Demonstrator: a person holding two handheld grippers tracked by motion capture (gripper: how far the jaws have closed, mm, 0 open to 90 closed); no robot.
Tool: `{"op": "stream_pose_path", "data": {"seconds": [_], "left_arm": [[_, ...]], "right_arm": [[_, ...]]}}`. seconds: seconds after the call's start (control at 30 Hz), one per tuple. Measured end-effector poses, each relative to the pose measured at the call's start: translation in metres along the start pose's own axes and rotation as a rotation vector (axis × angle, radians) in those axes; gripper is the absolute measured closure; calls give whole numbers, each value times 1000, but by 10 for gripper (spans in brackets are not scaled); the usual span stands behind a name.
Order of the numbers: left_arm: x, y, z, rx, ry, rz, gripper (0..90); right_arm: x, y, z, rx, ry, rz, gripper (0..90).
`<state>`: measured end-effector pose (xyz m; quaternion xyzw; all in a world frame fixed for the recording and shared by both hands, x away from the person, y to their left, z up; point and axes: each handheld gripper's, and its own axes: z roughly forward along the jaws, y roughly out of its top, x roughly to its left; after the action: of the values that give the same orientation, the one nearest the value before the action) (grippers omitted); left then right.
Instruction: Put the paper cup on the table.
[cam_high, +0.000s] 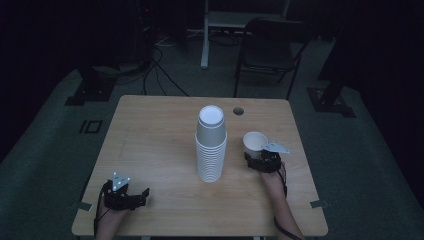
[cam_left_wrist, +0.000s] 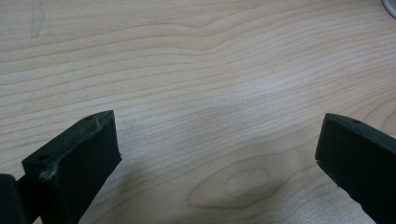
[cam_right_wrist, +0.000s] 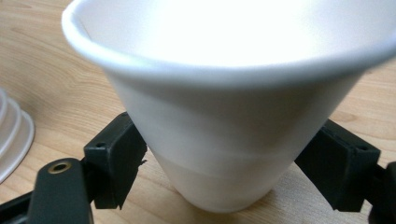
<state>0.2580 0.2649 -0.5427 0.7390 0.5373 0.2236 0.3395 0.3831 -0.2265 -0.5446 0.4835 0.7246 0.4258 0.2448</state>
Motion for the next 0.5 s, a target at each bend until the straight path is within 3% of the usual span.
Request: {"op": "stream_pose_path", "data": {"seconds": [0.07, 0.27, 0.5], "left_arm": [[0, 0, 0, 0, 4, 0, 0], [0, 0, 1, 0, 4, 3, 0], [-1, 0, 1, 2, 7, 9, 0]], "right_arm": [[1, 0, -2, -3, 15, 4, 109], [-1, -3, -8, -21, 21, 21, 99], [0, -12, -17, -22, 40, -13, 98]]}}
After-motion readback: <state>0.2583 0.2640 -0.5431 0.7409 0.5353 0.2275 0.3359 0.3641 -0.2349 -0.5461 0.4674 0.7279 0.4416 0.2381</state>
